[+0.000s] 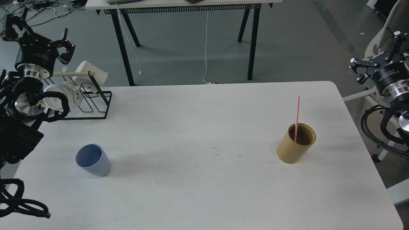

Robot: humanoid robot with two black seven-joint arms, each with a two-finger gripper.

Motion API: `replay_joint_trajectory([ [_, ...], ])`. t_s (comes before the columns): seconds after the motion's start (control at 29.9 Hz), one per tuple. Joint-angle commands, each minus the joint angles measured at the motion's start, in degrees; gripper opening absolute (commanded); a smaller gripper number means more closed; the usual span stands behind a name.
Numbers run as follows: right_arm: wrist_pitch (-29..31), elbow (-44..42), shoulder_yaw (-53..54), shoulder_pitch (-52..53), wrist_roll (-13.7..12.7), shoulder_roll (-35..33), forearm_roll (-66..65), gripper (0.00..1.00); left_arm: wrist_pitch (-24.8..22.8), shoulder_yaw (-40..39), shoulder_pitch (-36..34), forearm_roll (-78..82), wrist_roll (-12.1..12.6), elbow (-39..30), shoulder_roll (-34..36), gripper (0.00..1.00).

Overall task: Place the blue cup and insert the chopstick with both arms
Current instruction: 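Lower the left gripper from the rest pose toward the light blue cup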

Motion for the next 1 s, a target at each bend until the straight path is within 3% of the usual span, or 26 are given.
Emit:
replay_joint_trajectory([
  [0.0, 0.0, -0.1, 0.0, -0.3, 0.1, 0.0, 0.0, 0.99, 0.0, 0.4, -0.2, -0.1, 0.0, -0.4, -0.1, 1.0],
  [0.3, 0.0, 0.5, 0.0, -0.5, 0.2, -0.4, 0.0, 0.99, 0.0, 1.0, 0.1, 0.0, 0.9, -2.9, 1.0, 1.0],
  [0.57, 0.0, 1.0, 0.2, -1.6, 0.1, -2.0, 0.1, 0.99, 0.0, 1.6, 5.3, 4.3, 0.8, -16.9, 9.3, 1.0],
  [0.84, 0.0, 1.0, 0.2, -2.1, 0.1, -3.2, 0.0, 0.99, 0.0, 4.1, 8.5, 19.1, 0.8, -31.9, 22.4, 1.0],
  [0.97, 0.0, 1.0, 0.4, -2.1, 0.2, -3.4, 0.1, 0.99, 0.0, 4.2, 8.5, 30.7, 0.4, -33.5, 25.7, 1.0],
])
